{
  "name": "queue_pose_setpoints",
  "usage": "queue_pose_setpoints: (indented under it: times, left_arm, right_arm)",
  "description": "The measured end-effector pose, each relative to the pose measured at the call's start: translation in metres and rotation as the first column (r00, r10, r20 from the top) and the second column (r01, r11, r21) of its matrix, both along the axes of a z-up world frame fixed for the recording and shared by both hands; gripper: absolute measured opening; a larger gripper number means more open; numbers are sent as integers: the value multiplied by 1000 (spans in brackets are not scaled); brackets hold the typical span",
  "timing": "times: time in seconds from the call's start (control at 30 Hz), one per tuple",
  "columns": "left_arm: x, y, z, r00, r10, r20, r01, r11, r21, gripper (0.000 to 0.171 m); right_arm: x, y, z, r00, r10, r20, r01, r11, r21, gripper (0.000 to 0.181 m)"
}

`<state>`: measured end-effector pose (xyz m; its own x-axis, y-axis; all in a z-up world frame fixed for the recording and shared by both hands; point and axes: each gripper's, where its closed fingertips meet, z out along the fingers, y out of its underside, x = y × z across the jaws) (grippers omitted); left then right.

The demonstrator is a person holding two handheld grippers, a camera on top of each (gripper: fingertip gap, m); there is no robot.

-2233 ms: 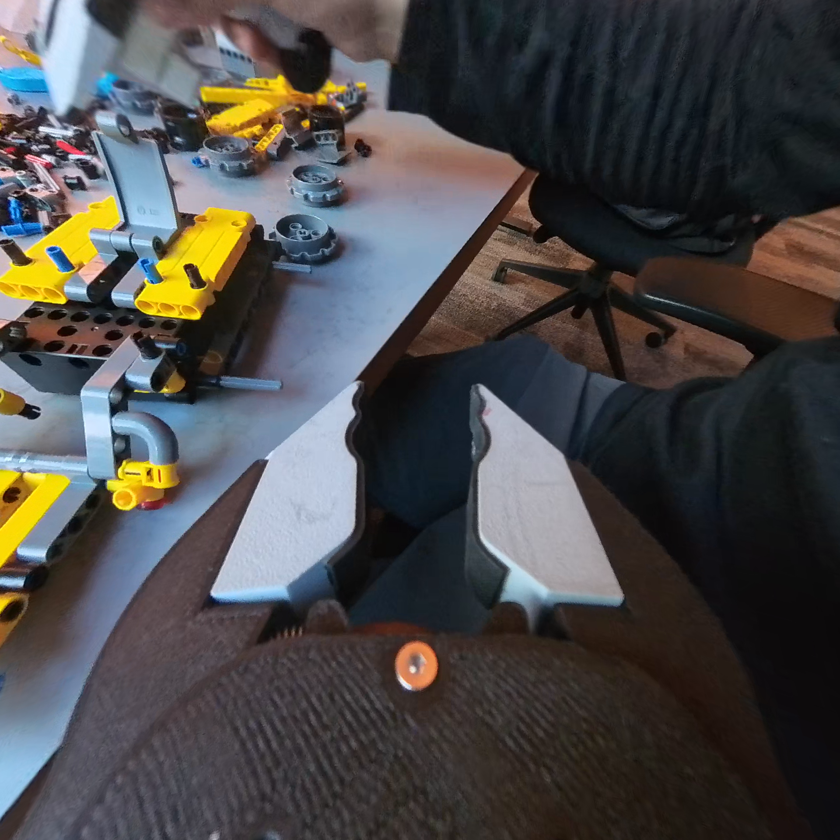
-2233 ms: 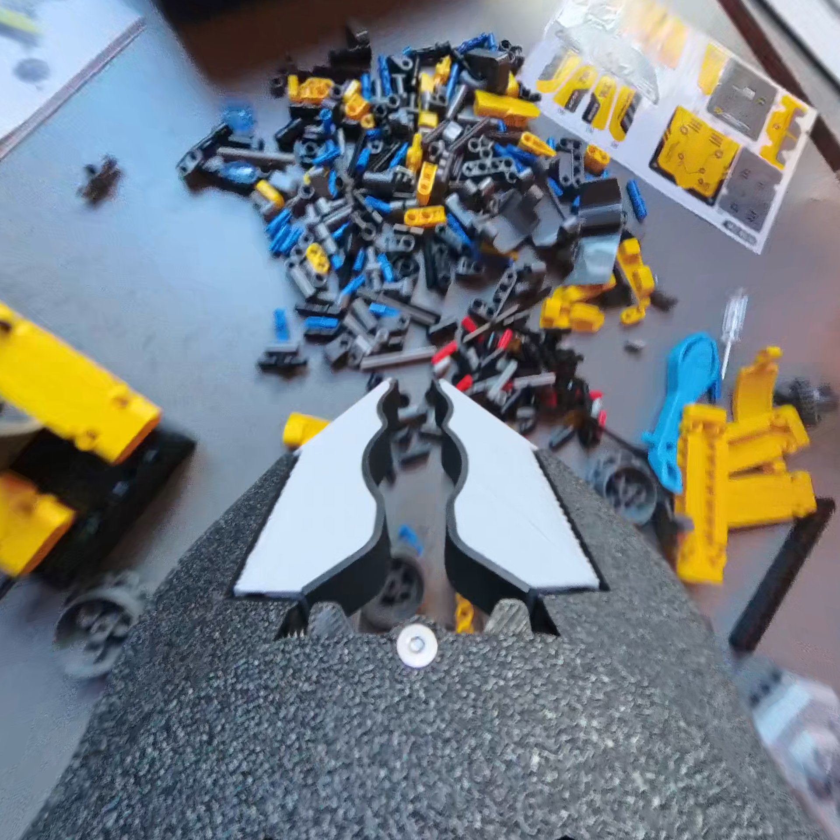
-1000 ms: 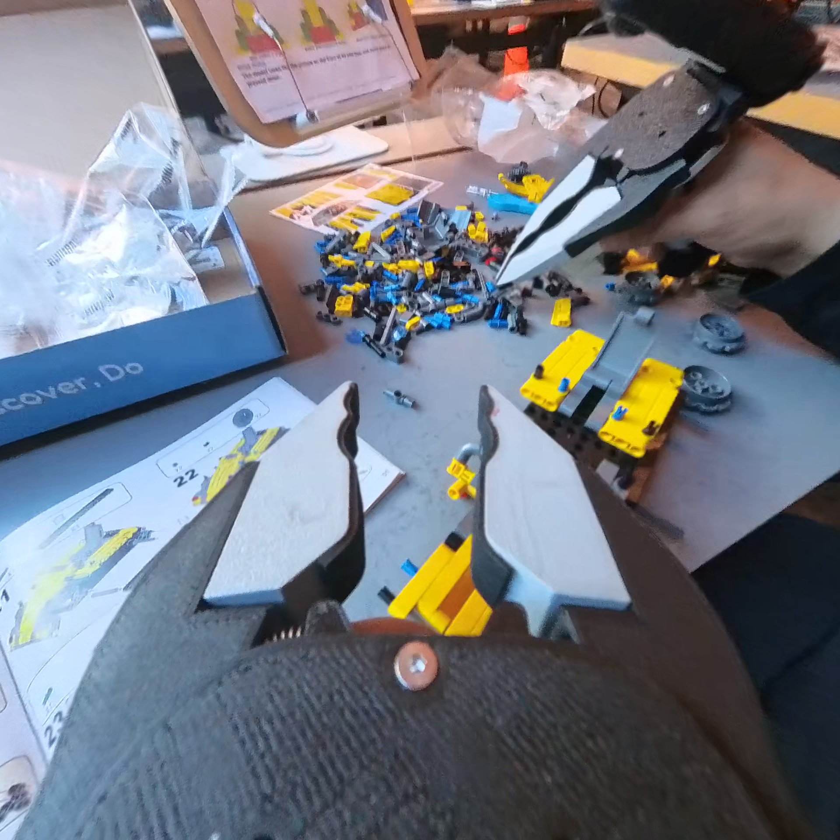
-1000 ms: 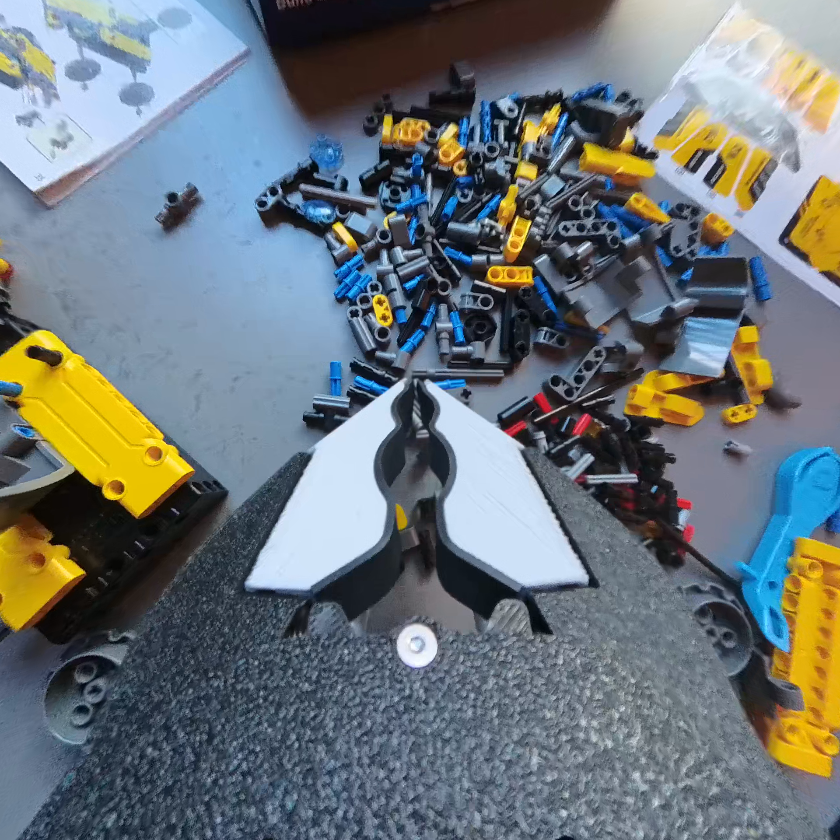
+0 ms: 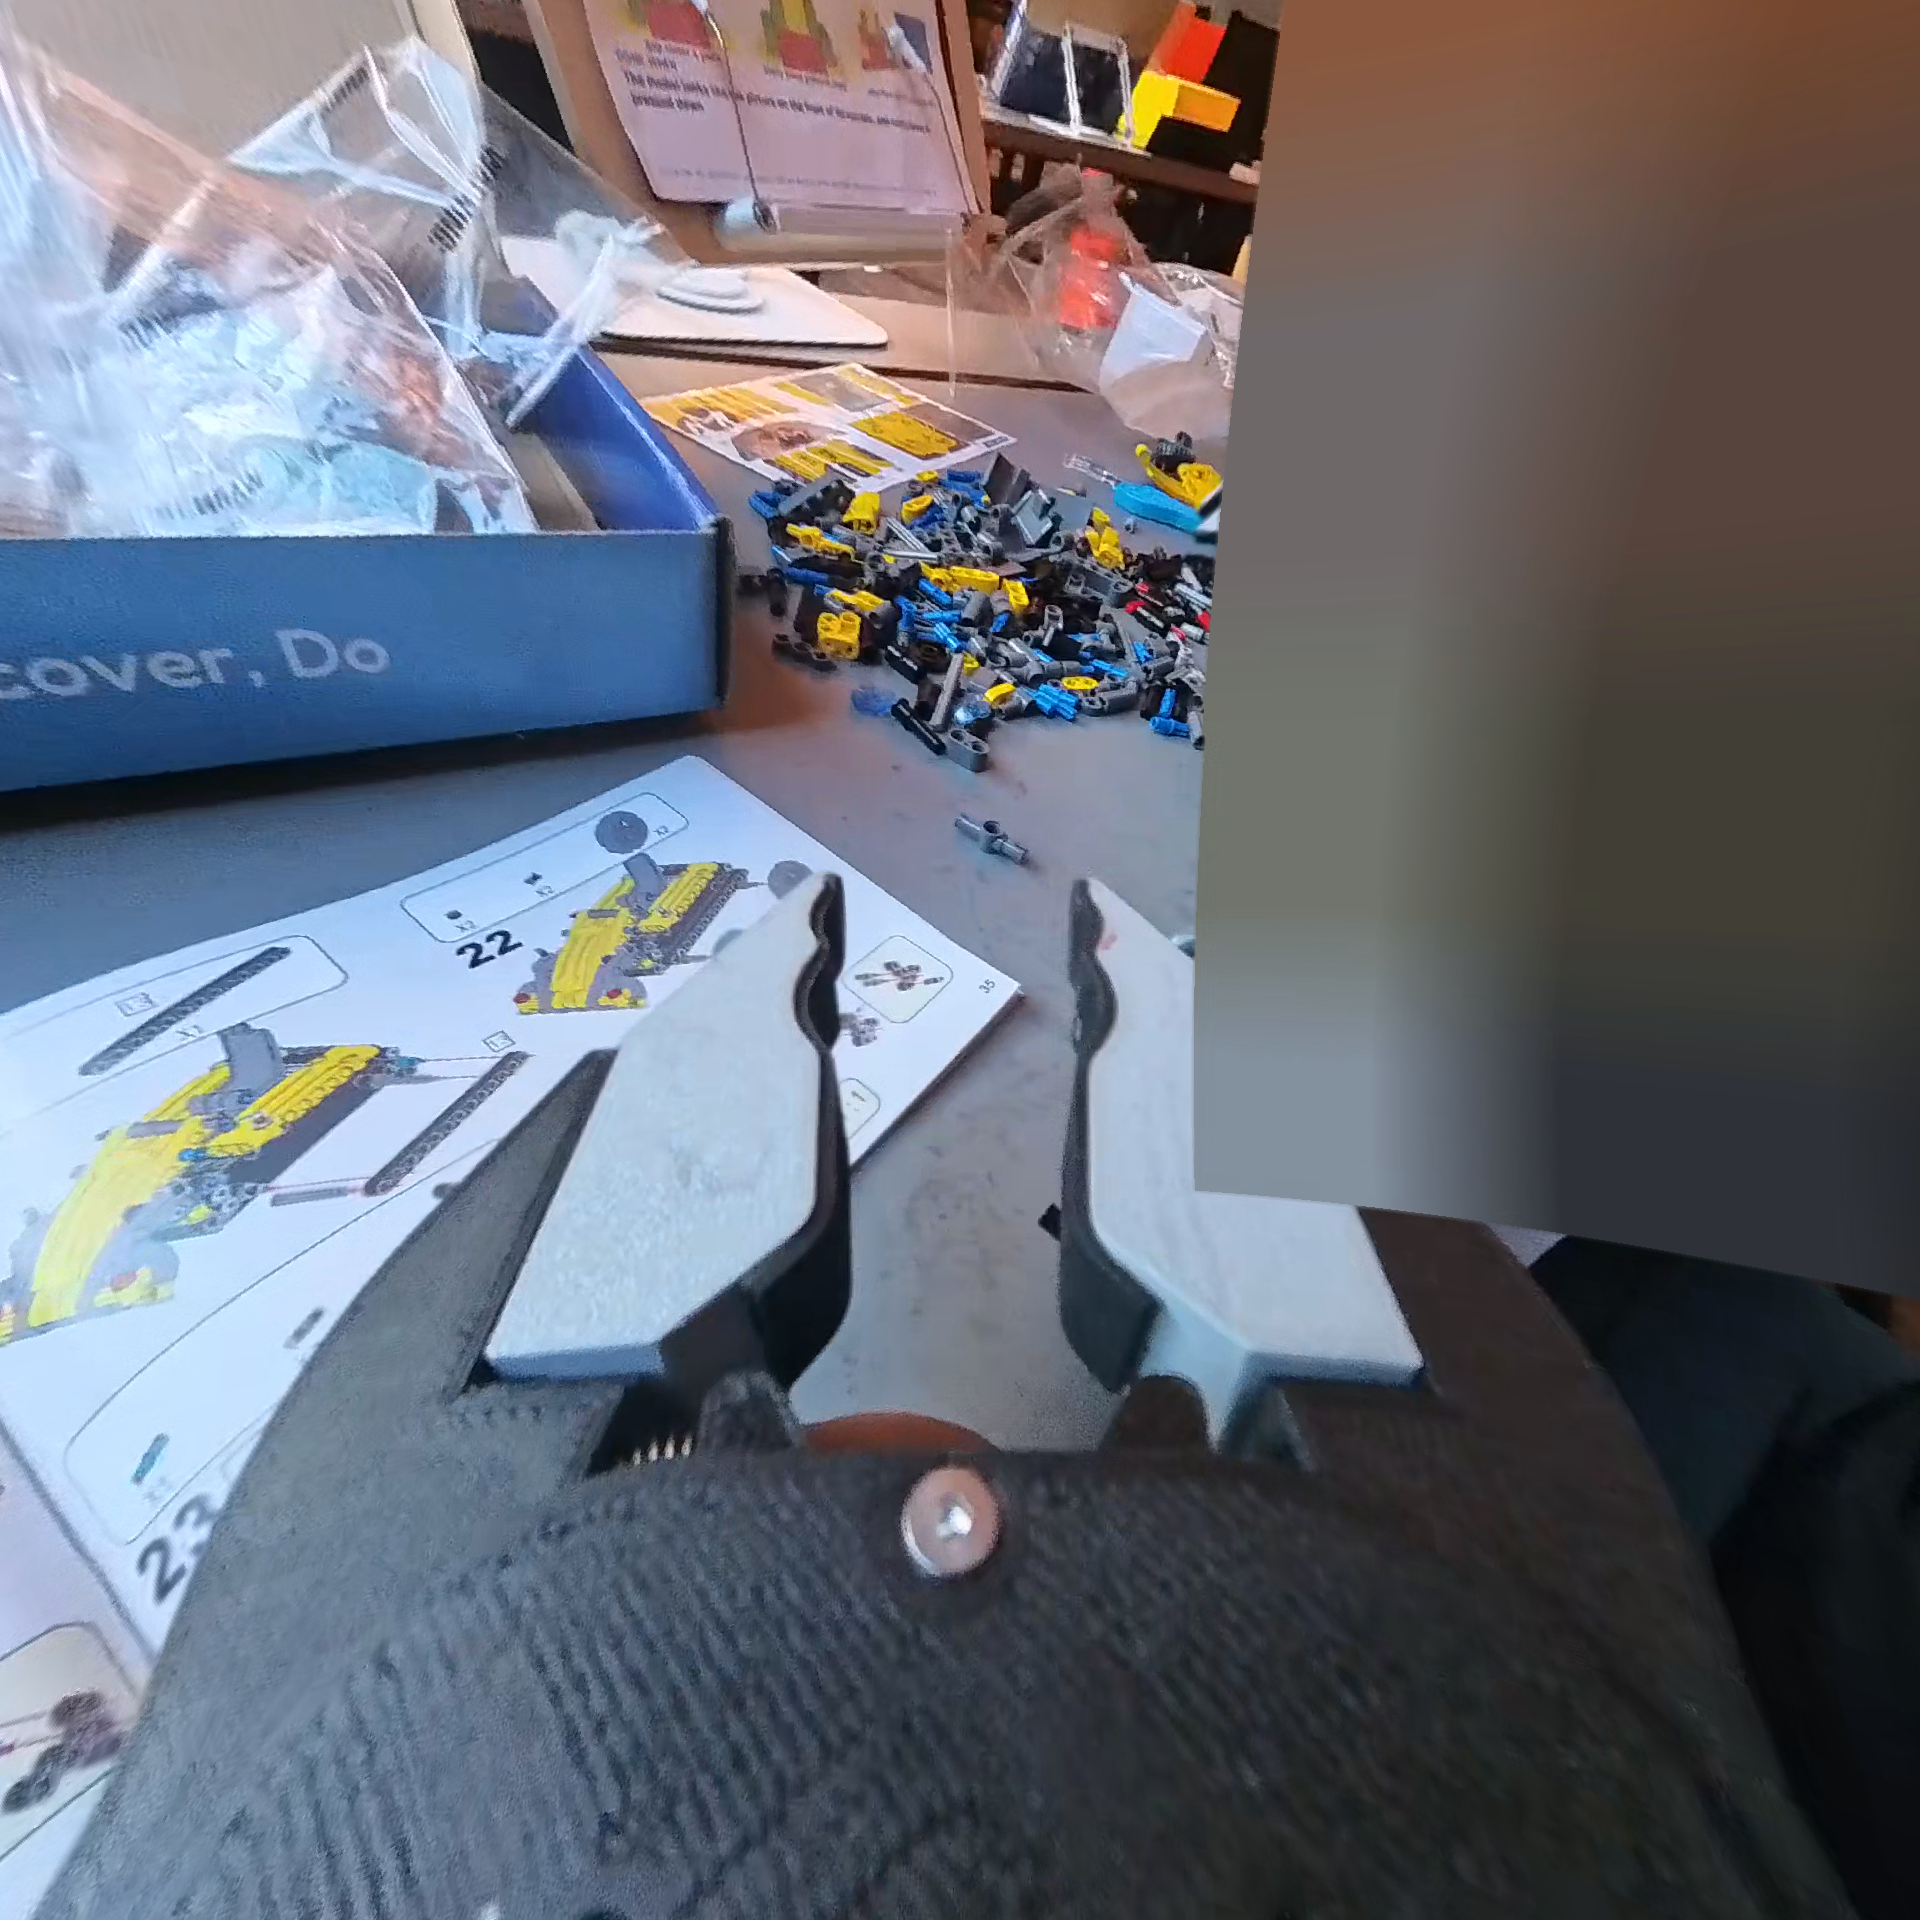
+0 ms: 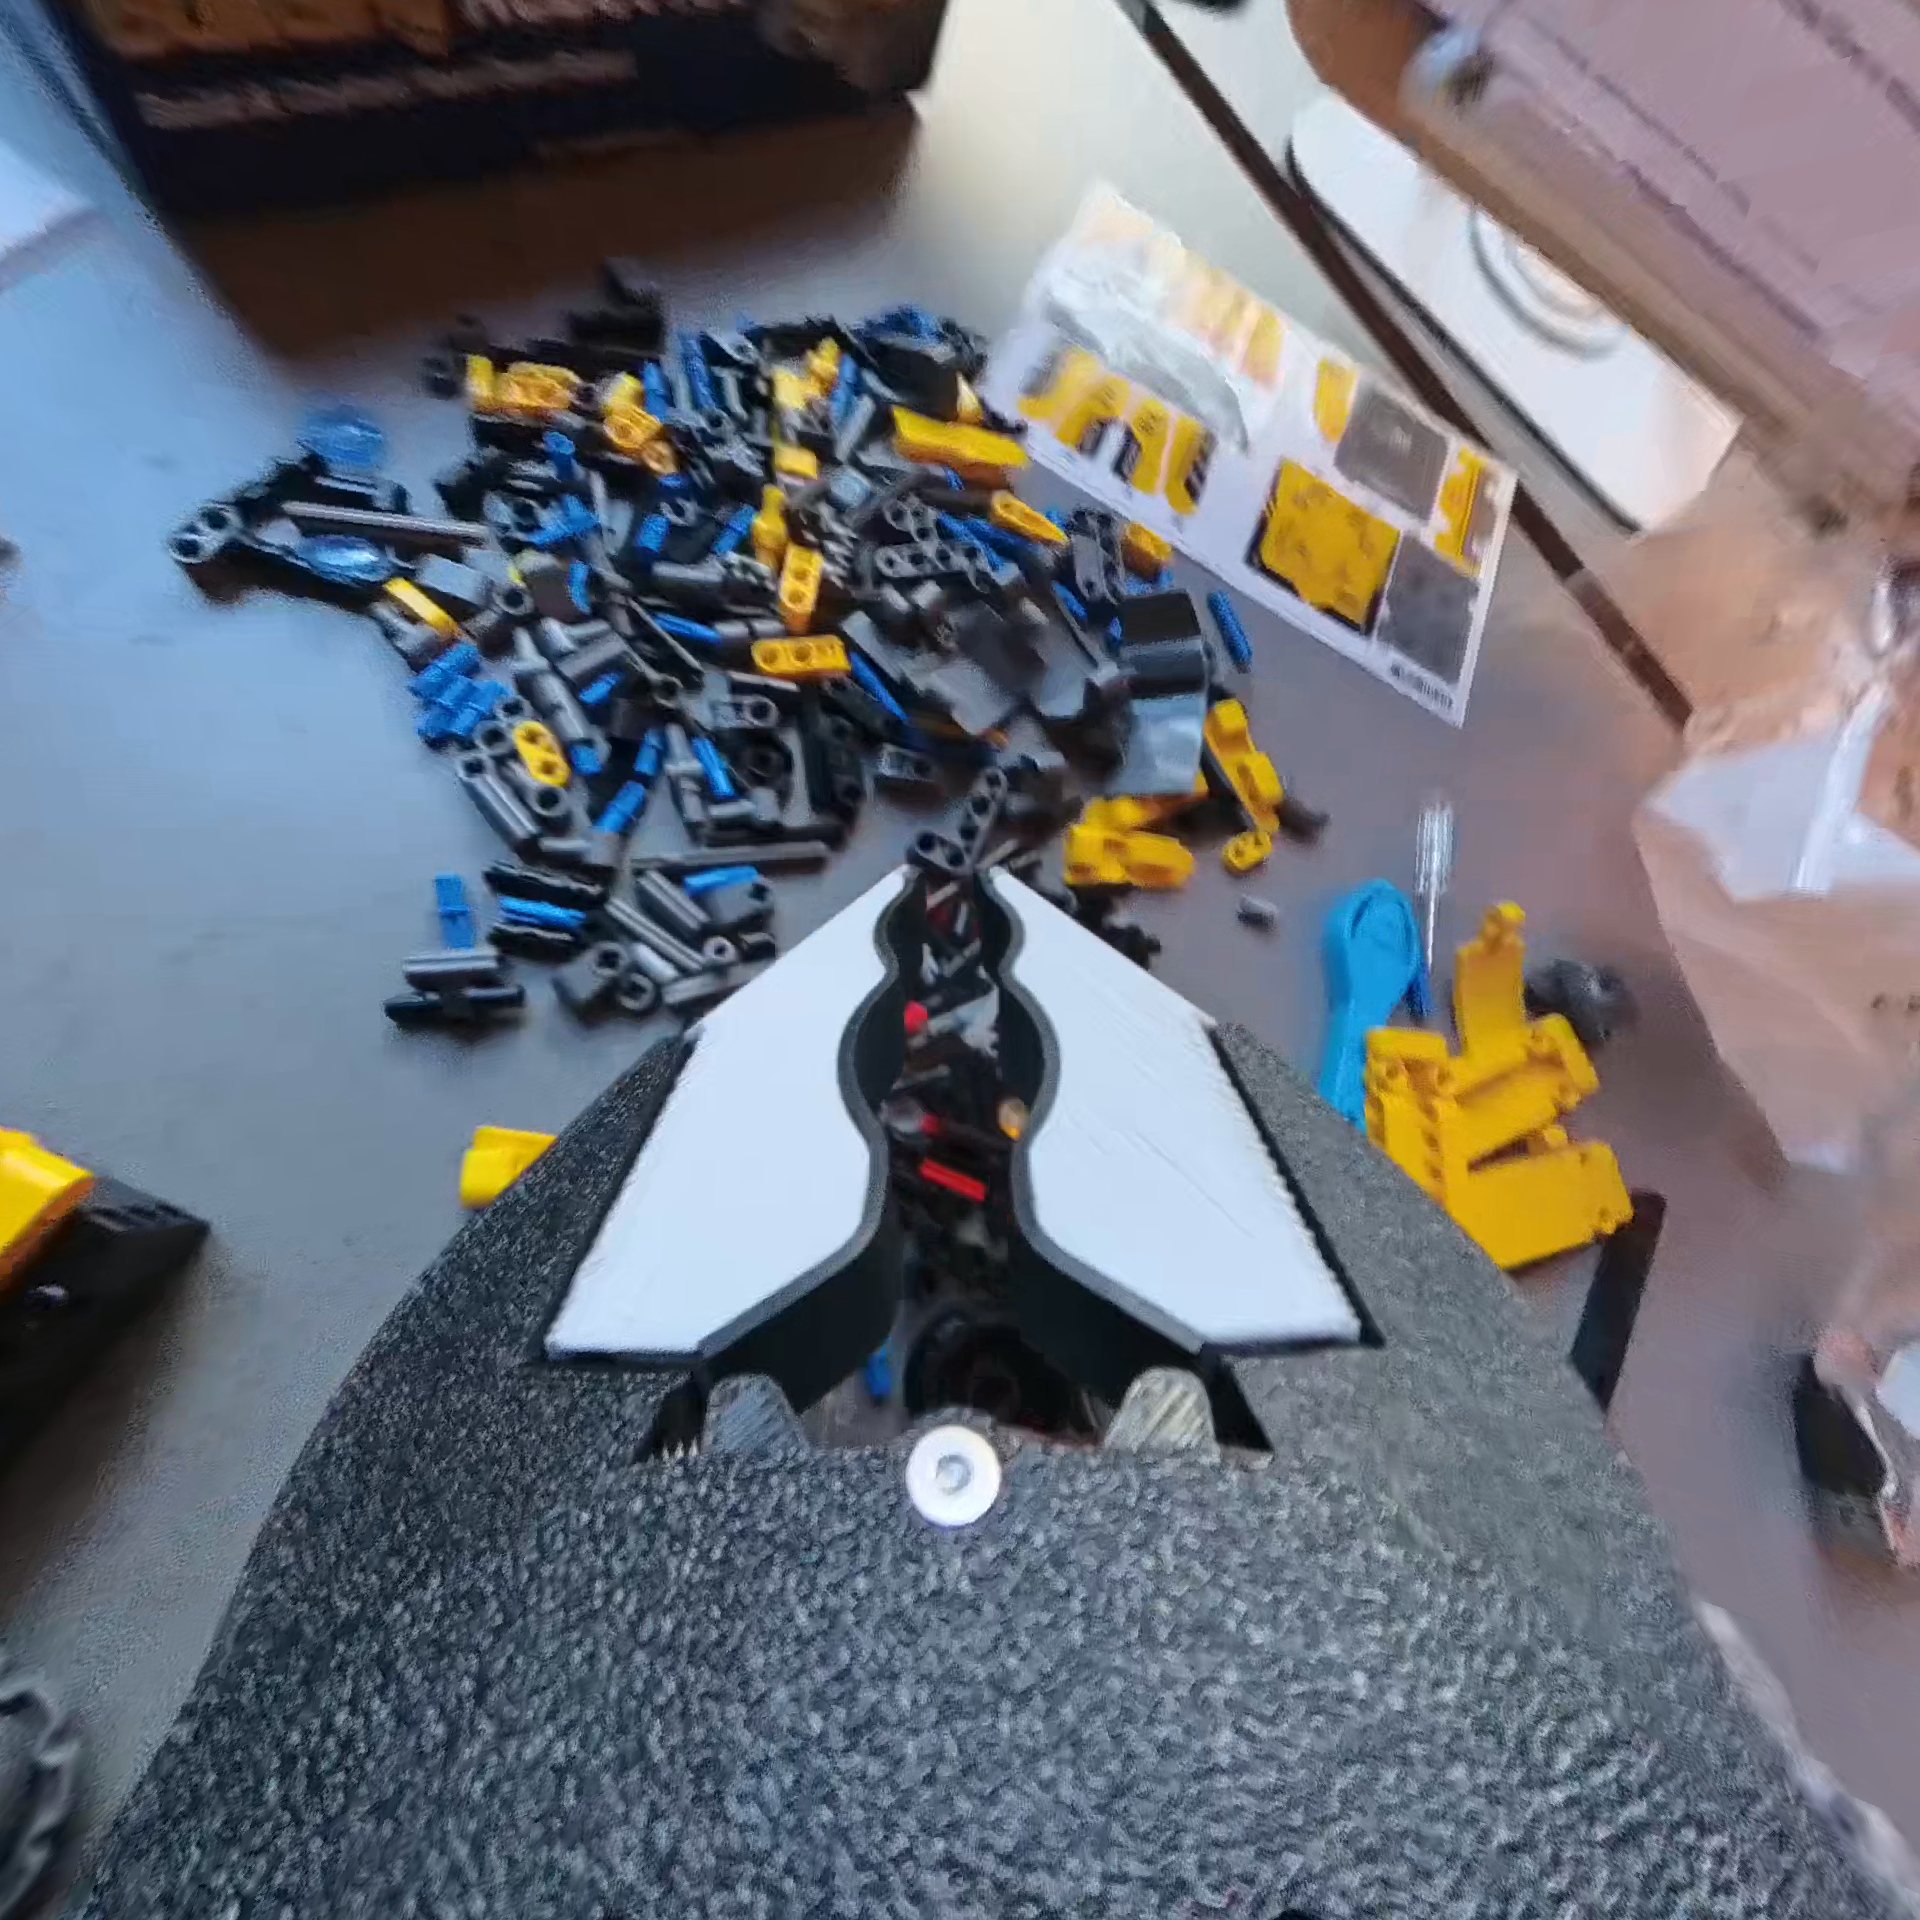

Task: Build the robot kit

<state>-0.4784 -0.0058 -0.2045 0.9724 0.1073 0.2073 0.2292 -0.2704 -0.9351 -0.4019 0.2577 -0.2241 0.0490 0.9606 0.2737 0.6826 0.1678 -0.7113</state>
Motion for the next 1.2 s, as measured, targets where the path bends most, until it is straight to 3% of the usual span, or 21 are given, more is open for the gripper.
queue_pose_setpoints:
  times: [0.03,0.17,0.27,0.47,0.6,0.73,0.87,1.03,1.13,1.2]
  left_arm:
    - [1,1,-2,1000,-13,12,13,1000,-11,40]
    - [8,6,-8,996,-62,68,65,997,-42,40]
    - [8,6,-9,994,-71,86,74,996,-40,39]
    - [14,8,-9,992,-92,89,96,995,-36,38]
    - [17,10,-10,991,-107,79,111,993,-41,38]
    - [18,10,-9,990,-112,84,115,993,-38,38]
    - [21,11,-10,989,-123,86,126,991,-38,37]
    - [25,12,-11,989,-137,52,139,989,-49,37]
    - [25,12,-11,989,-139,60,142,989,-50,37]
    - [26,13,-12,987,-142,70,146,988,-53,37]
  right_arm:
    - [3,2,-4,1000,-3,23,3,1000,-31,9]
    - [4,-36,-26,978,180,107,-163,975,-154,8]
    - [1,-47,-25,966,227,122,-215,972,-99,6]
    - [27,28,-30,973,-90,210,82,996,45,7]
    - [24,29,-20,982,-110,152,110,994,12,7]
    - [24,57,-3,970,-233,62,223,966,130,5]
    - [18,44,-13,985,-163,60,166,985,-49,10]
    - [33,65,5,966,-257,16,257,966,-28,2]
    - [24,31,1,996,-85,12,86,977,-196,3]
    - [20,10,-11,998,16,60,-2,975,-224,8]
